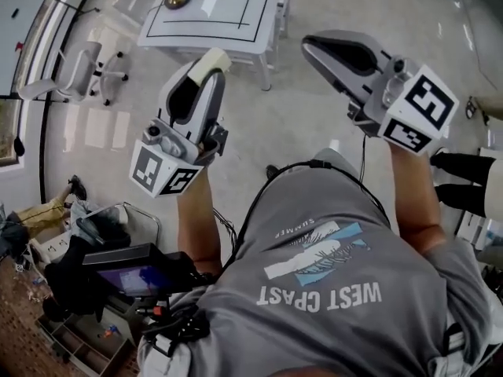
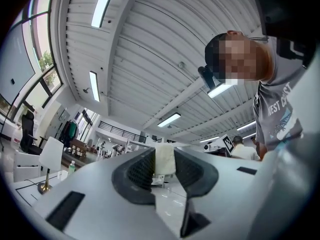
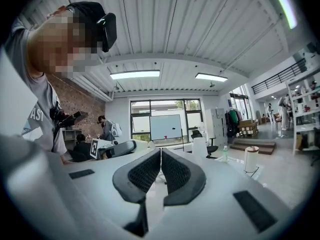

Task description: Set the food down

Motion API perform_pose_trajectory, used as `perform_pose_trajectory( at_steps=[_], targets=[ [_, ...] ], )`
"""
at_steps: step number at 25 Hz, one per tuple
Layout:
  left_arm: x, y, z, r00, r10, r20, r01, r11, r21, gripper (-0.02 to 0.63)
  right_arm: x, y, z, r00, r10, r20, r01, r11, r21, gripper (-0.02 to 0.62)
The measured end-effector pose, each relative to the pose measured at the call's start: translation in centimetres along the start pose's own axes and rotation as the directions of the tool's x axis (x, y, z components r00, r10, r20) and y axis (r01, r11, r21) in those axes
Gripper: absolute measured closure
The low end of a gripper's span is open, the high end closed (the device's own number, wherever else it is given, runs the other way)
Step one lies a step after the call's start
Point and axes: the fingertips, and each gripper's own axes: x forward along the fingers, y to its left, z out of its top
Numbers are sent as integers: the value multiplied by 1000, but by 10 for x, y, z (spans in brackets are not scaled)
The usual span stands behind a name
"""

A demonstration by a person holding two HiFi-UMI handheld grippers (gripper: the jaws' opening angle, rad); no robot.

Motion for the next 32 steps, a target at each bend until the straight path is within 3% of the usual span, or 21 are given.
perform_pose_trajectory(
  at_steps=[5, 21, 32],
  targets=[
    [20, 10, -9, 999, 28, -19, -28, 1000, -9, 499, 0, -26, -4, 1000, 15, -16, -15, 1000, 23, 588],
    [149, 46, -43, 985, 162, -53, -157, 984, 84, 498, -13, -170, 10, 984, 176, 2, -176, 984, 34, 588],
    [159, 85, -52, 984, 168, -63, -164, 984, 72, 498, 14, -196, 2, 985, 171, 4, -171, 983, 59, 588]
  ],
)
